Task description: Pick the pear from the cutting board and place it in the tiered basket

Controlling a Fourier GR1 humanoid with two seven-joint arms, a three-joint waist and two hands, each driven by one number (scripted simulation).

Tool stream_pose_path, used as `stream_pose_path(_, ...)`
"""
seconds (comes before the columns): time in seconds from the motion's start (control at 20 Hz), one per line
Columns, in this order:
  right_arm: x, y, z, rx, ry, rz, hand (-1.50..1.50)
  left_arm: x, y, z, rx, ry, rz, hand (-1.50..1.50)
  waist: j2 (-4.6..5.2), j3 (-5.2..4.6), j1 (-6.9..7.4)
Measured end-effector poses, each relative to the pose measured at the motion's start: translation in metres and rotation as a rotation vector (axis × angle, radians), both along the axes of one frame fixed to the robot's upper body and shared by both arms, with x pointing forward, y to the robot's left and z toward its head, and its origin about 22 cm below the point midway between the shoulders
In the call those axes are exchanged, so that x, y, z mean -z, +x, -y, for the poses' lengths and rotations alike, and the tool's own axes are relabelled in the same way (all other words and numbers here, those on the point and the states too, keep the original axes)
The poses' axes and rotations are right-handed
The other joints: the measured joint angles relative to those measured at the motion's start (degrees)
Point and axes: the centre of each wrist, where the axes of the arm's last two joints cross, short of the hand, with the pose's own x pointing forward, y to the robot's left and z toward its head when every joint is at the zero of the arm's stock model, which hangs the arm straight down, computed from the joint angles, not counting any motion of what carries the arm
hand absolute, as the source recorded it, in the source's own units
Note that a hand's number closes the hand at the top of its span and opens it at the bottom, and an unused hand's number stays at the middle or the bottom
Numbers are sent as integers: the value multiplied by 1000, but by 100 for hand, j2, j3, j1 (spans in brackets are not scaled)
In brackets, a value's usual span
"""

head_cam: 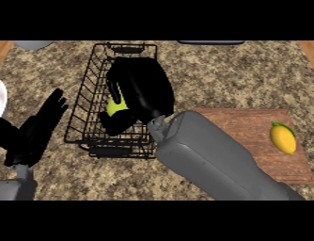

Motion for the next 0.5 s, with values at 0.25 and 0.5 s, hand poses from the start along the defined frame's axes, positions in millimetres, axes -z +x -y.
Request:
stream_pose_path(0.25, 17, 14, -8, 30, -9, 36, 150, -2, -6, 5, -2, 5, 7, 0, -1, 1, 23)
stream_pose_path(0.5, 23, 20, -16, 74, 112, 102, -150, -2, -2, 6, 13, 2, 2, 0, 17, 0, 96)
